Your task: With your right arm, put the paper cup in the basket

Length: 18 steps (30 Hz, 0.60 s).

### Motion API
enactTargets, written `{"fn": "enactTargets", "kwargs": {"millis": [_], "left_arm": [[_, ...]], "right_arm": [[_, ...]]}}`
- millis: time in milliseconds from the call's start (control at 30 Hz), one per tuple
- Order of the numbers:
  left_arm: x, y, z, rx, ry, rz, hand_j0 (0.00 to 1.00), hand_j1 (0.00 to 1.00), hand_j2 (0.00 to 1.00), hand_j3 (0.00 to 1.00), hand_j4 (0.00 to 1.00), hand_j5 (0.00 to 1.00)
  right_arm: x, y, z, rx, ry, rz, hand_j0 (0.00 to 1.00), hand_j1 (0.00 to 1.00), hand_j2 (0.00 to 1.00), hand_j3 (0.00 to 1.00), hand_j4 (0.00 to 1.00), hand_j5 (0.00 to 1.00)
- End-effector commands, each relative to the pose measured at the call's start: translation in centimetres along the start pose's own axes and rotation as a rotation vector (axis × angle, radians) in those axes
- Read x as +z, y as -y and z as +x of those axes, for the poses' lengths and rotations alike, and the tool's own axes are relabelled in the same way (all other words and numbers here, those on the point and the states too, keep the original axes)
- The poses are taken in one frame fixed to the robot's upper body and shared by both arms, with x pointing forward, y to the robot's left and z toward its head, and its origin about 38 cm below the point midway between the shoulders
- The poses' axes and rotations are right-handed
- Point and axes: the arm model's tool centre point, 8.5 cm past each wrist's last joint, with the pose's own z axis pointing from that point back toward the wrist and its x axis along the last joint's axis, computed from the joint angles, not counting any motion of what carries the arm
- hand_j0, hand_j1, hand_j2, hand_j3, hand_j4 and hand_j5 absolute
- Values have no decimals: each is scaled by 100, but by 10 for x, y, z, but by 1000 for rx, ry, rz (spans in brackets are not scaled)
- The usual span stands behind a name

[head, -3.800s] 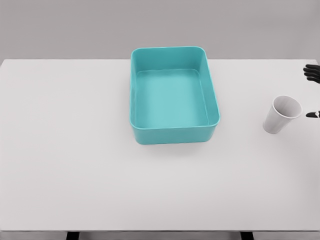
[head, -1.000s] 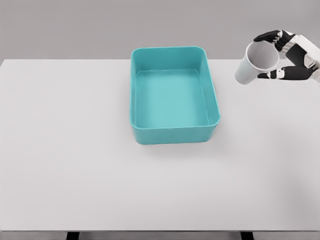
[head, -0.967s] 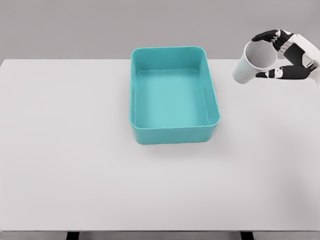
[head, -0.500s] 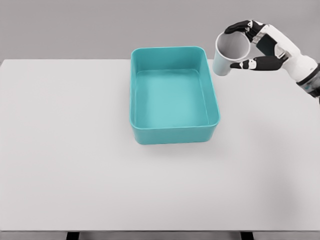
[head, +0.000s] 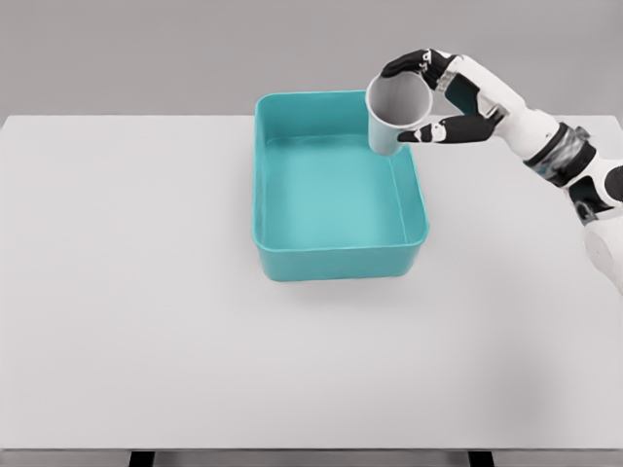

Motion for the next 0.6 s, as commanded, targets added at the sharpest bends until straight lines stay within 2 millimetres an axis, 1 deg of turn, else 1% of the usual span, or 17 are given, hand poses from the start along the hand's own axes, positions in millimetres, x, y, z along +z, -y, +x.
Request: {"fn": "enactTargets", "kwargs": {"millis": [0,100,167,233,400,467,567], "left_arm": [[0,0,0,0,0,0,100,100,100,100,100,100],[0,0,0,0,0,0,100,100,100,100,100,100],[0,0,0,0,0,0,100,100,100,100,100,100],[0,0,0,0,0,0,100,100,100,100,100,100],[0,0,0,0,0,0,100,100,100,100,100,100],[0,0,0,0,0,0,100,100,100,100,100,100],[0,0,0,0,0,0,100,100,100,100,100,100]], "right_arm": [[-9,-8,-1,-15,13,8,72,72,72,72,72,72],[-21,-18,-5,-7,10,39,72,72,72,72,72,72],[-23,-23,-8,-7,6,49,72,72,72,72,72,72],[-21,-27,-18,-16,-24,53,72,72,72,72,72,72],[-25,-33,-30,-18,-56,62,72,72,72,72,72,72],[-28,-39,-37,-16,-76,75,72,72,72,72,72,72],[-34,-43,-38,-8,-81,87,72,72,72,72,72,72]]}}
